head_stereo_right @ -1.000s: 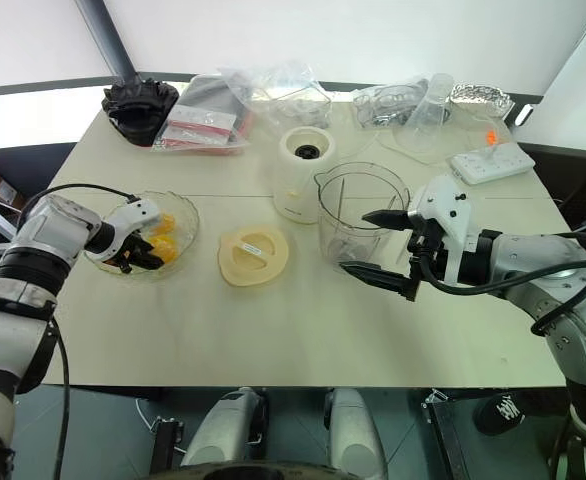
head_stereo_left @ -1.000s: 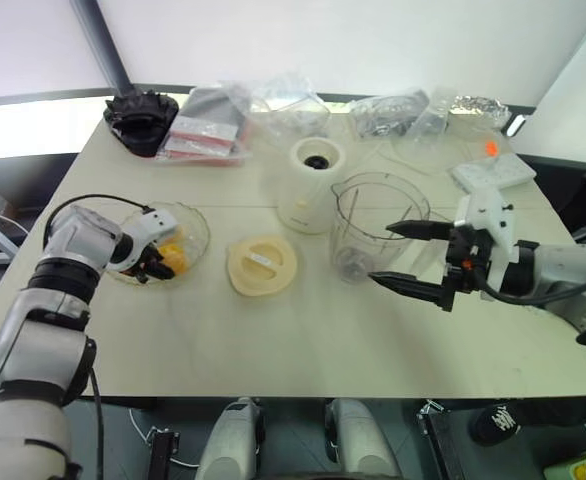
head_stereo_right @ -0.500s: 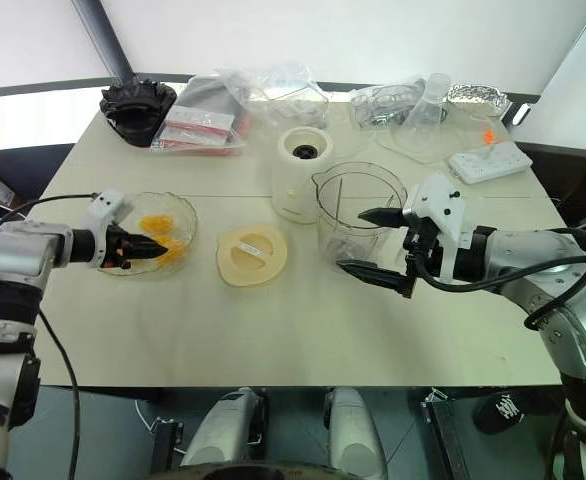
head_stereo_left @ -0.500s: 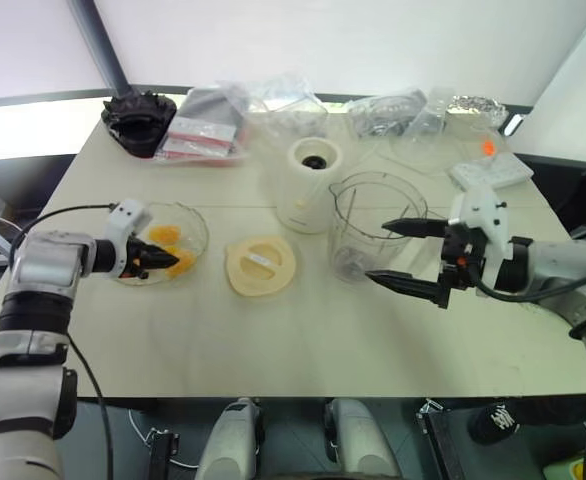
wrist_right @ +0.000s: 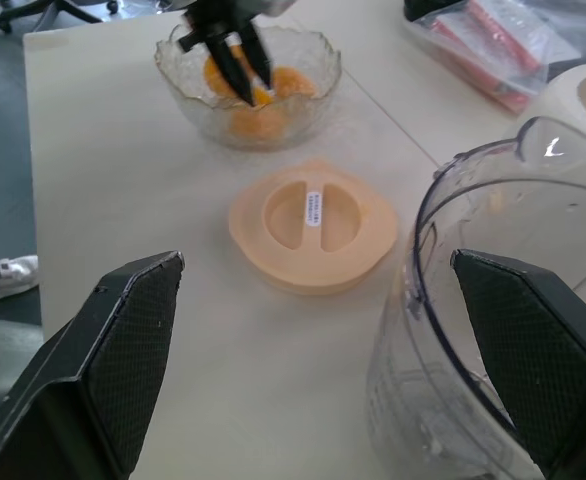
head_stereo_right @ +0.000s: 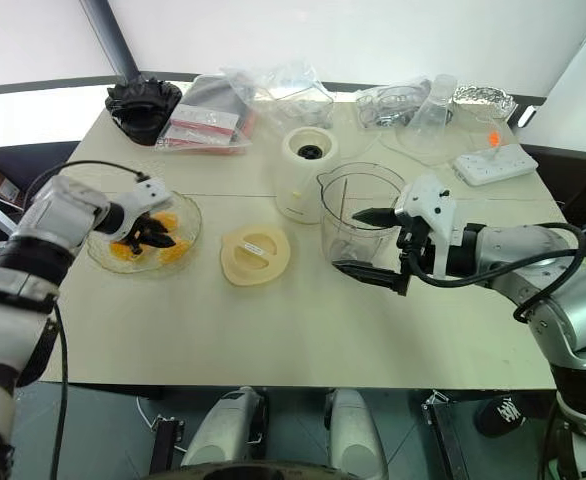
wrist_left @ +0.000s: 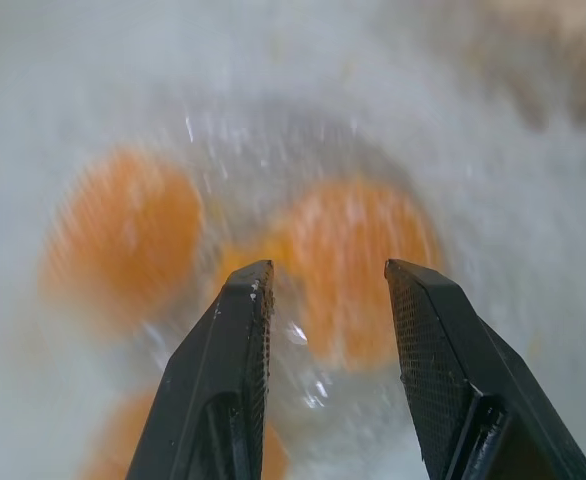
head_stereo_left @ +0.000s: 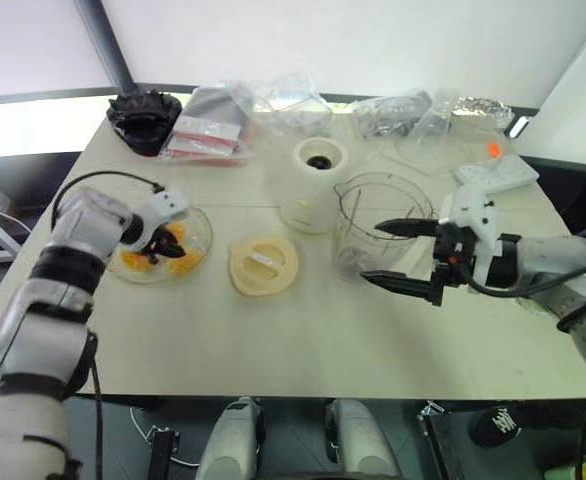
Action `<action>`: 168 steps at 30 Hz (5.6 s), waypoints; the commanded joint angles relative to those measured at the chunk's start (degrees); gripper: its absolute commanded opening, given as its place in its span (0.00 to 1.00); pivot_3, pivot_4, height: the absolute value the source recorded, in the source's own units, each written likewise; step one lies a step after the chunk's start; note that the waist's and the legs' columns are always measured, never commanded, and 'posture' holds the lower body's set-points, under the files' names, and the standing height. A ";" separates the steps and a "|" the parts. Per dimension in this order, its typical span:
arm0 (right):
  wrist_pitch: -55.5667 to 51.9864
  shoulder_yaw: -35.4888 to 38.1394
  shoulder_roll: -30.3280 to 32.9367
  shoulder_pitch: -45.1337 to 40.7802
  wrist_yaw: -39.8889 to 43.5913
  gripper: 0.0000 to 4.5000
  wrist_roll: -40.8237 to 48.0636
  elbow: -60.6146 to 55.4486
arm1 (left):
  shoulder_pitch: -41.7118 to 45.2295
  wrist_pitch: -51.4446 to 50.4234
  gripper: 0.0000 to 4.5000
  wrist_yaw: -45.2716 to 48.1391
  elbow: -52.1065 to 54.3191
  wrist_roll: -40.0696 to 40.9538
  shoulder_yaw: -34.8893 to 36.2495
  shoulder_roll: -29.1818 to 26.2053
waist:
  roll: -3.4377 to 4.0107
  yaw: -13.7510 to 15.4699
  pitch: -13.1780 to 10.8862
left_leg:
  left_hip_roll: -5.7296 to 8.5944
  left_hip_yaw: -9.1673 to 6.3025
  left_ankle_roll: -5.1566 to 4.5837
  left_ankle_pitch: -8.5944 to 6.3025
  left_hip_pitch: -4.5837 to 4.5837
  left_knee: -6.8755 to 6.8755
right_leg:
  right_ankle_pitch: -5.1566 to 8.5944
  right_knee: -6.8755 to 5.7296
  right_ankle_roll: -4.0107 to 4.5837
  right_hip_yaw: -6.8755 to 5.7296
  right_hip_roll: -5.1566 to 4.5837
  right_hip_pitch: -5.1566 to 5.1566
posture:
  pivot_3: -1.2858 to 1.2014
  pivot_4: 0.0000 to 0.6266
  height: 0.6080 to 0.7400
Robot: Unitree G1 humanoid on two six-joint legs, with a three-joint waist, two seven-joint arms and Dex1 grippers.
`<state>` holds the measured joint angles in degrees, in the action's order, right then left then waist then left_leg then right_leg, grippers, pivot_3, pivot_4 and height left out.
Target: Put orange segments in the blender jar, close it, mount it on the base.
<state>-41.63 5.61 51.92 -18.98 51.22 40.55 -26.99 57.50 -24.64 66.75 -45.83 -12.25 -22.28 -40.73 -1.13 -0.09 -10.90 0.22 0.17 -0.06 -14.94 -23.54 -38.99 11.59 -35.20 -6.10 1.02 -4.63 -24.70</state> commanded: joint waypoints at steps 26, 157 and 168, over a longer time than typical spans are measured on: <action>1.27 1.31 -0.44 1.56 -1.47 1.00 -0.59 -2.84 | 6.56 14.49 0.41 5.16 -13.62 -7.48 -1.49 2.98 | -0.02 -0.40 -0.02 | -0.02 -0.17 -0.04 -0.02 -0.03 0.00 | -0.01 -0.01 -0.03 -0.01 0.01 -0.02 | 0.52 0.24 1.00; -4.42 9.81 6.02 5.45 -2.45 1.00 6.11 -7.94 | -10.04 -19.84 0.01 5.16 22.44 9.89 15.89 -4.27 | -0.05 0.60 -0.03 | -0.06 -0.26 -0.05 -0.03 -0.04 -0.04 | 0.00 0.04 -0.01 -0.01 -0.04 0.00 | 0.52 0.24 1.00; -3.21 8.10 5.85 4.33 -1.13 1.00 4.74 -6.30 | -8.57 -12.57 0.43 -5.43 12.61 5.38 9.39 -0.20 | -0.05 0.89 -0.03 | -0.03 -0.26 -0.05 -0.03 -0.03 -0.04 | 0.00 0.05 0.00 -0.02 -0.04 0.02 | 0.52 0.24 1.00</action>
<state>-45.77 12.77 57.76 -14.22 49.87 45.24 -32.91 46.96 -39.47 62.90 -31.92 -5.83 -12.73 -40.86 -1.18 0.80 -10.92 0.19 -0.08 -0.10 -14.97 -23.56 -39.04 11.59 -35.15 -6.11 1.00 -4.67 -24.68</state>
